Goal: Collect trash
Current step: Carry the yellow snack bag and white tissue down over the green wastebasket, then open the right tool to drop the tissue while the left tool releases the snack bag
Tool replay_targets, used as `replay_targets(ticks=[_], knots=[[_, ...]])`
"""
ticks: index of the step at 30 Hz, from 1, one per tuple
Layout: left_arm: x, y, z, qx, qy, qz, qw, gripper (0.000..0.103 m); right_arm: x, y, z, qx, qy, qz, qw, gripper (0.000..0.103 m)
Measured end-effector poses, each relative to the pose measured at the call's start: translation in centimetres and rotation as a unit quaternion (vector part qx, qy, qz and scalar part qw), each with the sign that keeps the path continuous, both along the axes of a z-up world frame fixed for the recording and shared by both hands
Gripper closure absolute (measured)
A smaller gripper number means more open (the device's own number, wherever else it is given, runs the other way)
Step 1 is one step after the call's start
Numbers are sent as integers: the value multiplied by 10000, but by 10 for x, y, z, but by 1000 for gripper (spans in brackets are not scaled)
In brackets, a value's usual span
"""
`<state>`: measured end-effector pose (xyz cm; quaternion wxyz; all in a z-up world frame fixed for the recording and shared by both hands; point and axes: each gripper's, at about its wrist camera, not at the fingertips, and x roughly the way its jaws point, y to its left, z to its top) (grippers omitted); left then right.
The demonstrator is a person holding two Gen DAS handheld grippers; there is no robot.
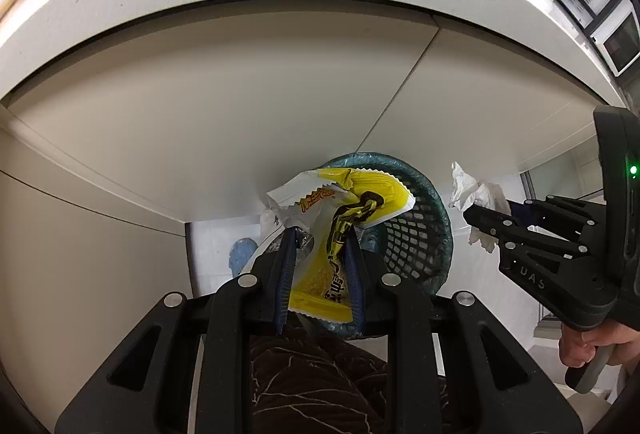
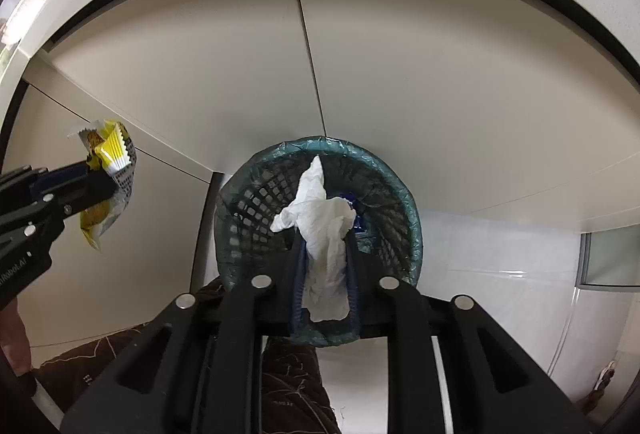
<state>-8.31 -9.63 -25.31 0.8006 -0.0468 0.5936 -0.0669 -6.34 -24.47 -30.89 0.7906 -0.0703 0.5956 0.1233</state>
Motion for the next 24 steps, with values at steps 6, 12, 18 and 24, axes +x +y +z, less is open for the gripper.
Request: replay_targets(ticks=[6, 12, 18, 24], knots=[[-1, 4, 3, -6, 28, -3, 10000, 80, 1, -2, -1, 93, 12, -31, 10000, 69], [-1, 5, 6, 13, 59, -16, 10000, 80, 3, 0, 0, 210, 28, -77, 9997, 51], [-1, 4, 6, 18, 101, -43, 9999, 80, 2, 0, 5, 259, -30, -175, 9995, 19], [2, -7, 0, 16, 130, -231, 9996, 80, -2, -16, 16, 177, -261, -473, 9984, 9]])
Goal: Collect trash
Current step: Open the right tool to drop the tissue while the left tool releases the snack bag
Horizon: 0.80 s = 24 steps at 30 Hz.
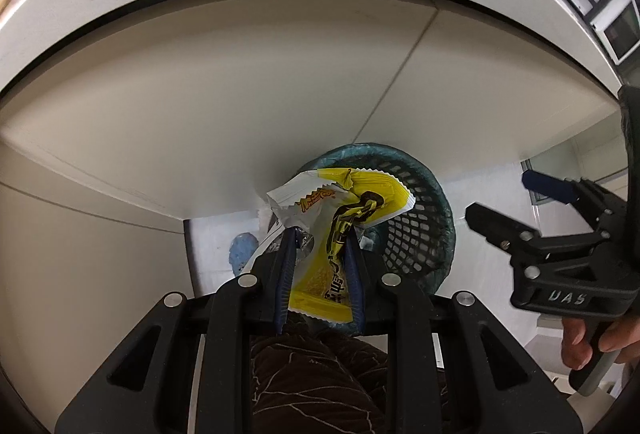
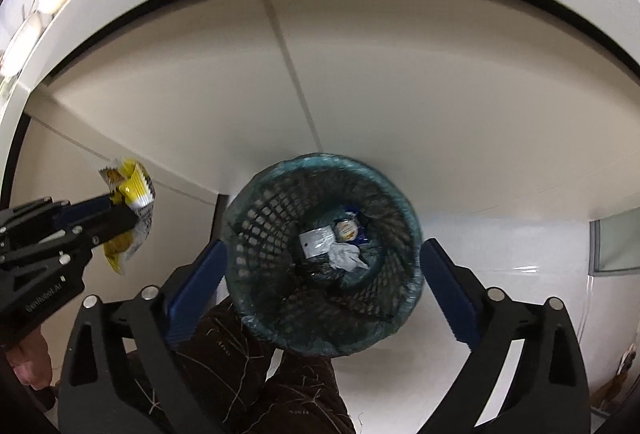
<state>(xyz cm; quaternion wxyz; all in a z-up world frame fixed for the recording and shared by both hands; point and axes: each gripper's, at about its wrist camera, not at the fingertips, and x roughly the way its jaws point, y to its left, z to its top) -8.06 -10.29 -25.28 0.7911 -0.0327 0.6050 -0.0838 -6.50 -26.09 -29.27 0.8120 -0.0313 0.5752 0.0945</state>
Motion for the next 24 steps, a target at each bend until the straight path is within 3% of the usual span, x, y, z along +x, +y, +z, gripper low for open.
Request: replay_targets(ticks=[12, 20, 24], knots=[[3, -40, -23, -65, 38, -583, 9983, 80, -9, -55, 29, -163, -343, -629, 9973, 8], [2, -58, -35, -113, 131, -833, 9964, 80, -14, -75, 37, -189, -342, -790, 9961, 8], [3, -62, -37, -61, 141, -901, 9958, 71, -15, -76, 39, -179, -360, -794, 9960, 8]])
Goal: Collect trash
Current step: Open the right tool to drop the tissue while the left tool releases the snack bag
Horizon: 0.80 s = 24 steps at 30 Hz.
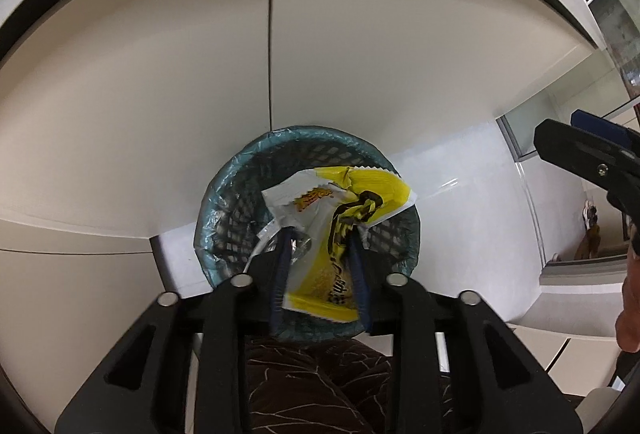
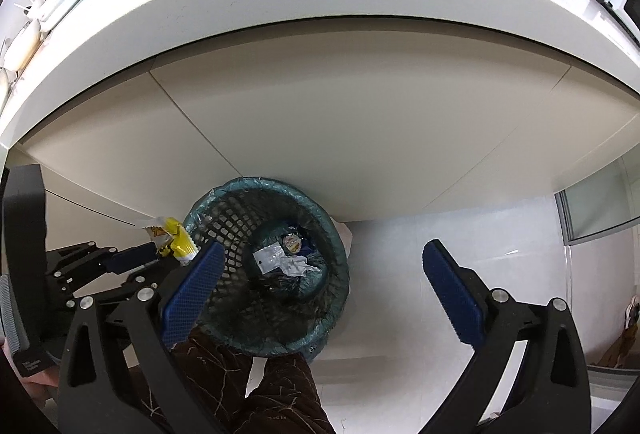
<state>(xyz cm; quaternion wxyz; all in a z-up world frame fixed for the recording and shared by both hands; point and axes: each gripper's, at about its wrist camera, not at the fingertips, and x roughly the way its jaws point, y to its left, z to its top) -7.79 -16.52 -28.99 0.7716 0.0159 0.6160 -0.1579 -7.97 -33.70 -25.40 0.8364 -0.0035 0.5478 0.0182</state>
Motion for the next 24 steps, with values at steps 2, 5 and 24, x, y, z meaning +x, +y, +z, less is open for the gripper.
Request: replay_targets(ticks=[2, 5, 24], knots=[[3, -4, -5, 58, -42, -14, 10000, 68, 0, 0, 1, 13, -3, -11, 10000, 8], [2, -9, -5, 72, -86, -59, 9999, 63, 1, 0, -1, 32, -11, -30, 10000, 8], [1, -3, 13, 156, -437, 109, 9989, 18, 4, -2, 14, 3, -37, -48, 10000, 8]])
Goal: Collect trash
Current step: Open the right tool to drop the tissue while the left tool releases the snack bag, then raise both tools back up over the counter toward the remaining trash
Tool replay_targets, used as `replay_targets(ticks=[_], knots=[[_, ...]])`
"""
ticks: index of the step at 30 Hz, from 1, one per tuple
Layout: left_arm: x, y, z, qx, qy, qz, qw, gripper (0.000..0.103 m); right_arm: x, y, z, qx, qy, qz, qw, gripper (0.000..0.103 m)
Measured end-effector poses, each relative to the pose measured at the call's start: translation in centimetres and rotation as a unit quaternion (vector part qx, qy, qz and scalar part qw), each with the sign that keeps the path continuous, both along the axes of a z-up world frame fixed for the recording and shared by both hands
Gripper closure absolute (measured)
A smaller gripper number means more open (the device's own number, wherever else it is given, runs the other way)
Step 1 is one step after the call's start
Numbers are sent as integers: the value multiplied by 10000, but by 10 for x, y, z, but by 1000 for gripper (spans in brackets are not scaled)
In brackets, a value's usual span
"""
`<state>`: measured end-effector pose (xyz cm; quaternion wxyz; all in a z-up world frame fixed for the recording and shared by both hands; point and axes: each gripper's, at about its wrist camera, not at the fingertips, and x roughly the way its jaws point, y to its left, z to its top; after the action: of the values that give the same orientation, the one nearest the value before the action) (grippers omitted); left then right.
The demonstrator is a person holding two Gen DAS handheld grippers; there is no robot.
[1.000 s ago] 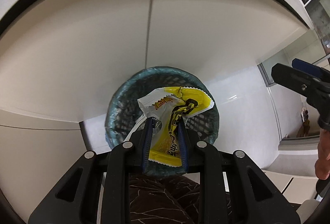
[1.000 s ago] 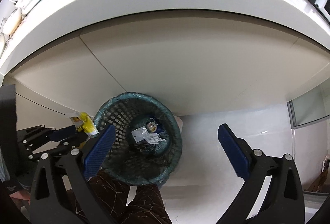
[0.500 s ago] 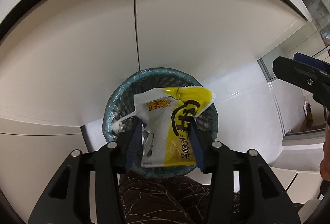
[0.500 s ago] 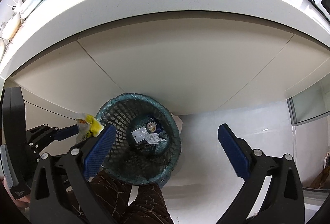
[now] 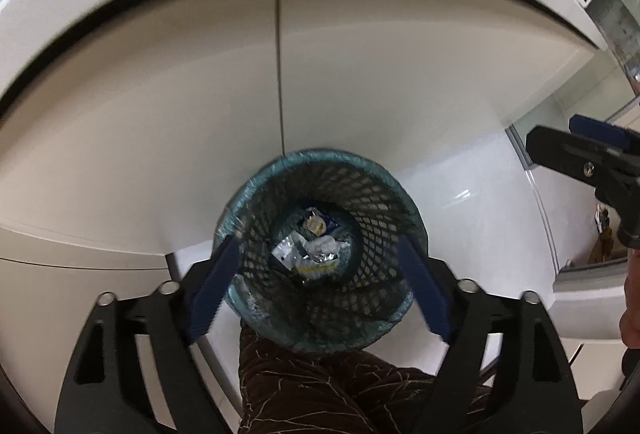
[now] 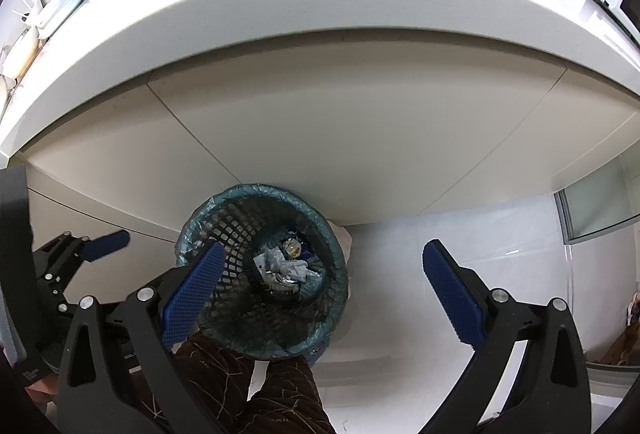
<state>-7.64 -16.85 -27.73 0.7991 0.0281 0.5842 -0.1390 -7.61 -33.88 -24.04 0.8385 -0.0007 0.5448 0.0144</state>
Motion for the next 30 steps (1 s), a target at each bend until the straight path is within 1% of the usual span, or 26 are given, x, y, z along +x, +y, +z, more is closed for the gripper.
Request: replay_targets(ticks=[4, 8, 13, 18, 20, 23, 27, 30], knots=[[2, 7, 26, -5, -243, 154, 9996, 12, 3, 4, 18, -72, -113, 90, 9999, 8], [5, 25, 60, -139, -480, 409, 9979, 6, 7, 10, 41, -50, -214, 136, 9997, 8], [10, 41, 95, -167, -637, 663, 9956, 6, 16, 20, 75, 72, -423, 246, 9988, 8], [15, 52, 130, -11, -869, 793, 9931, 6, 25, 32, 108, 56, -598, 354, 9976, 8], [18, 58, 145, -19, -876, 861, 9924, 6, 30, 36, 122, 72, -695, 384, 9968, 8], [25, 64, 162, -31, -894, 995, 9910, 6, 37, 43, 139, 74, -820, 404, 9958, 8], [34, 72, 185, -48, -1004, 1058, 9893, 6, 49, 49, 159, 69, -957, 430, 9945, 8], [40, 78, 196, -85, -1059, 1126, 9879, 6, 58, 53, 172, 68, -1049, 477, 9933, 8]])
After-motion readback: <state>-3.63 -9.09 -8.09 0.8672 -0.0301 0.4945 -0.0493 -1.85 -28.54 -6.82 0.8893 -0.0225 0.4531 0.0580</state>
